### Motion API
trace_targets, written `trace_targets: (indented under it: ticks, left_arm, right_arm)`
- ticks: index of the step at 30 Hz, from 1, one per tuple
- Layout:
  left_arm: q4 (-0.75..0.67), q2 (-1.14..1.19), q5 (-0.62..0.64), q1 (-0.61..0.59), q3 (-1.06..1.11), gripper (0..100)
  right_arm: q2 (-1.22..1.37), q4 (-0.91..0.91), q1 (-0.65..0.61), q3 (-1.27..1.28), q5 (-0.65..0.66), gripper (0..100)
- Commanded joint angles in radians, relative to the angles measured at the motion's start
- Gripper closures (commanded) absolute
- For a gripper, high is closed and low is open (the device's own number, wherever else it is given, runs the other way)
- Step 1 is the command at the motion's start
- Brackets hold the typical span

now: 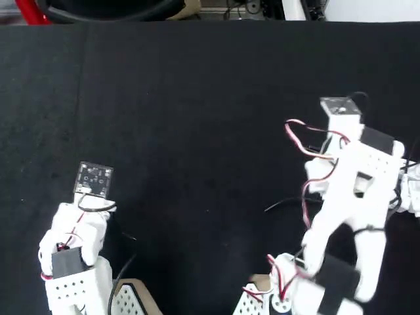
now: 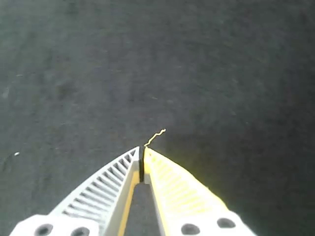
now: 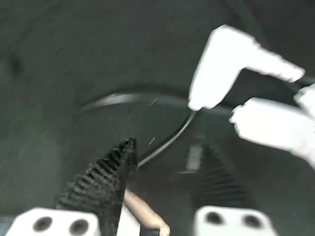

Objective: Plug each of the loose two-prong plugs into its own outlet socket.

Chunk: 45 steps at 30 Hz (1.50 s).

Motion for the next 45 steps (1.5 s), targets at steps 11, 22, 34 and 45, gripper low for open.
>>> trace_targets:
  ticks: [11,22,34,45]
  left_arm:
    - [0.018,-0.006,0.009,0.027,0.018,97]
    - [0.018,-0.006,0.009,0.028,0.018,97]
    - [0.018,-0.006,0.009,0.028,0.018,97]
    - [0.018,-0.006,0.009,0.027,0.018,97]
  right_arm:
    - [-0.751,-0.069,-0.407,0.355,-0.101,97.8]
    - [-1.314,-0.652,-0.651,1.115,-0.101,98.0]
    - [-1.538,-0.377,-0.654,1.199,-0.094,97.7]
    - [-1.538,-0.371,-0.654,1.199,-0.094,97.7]
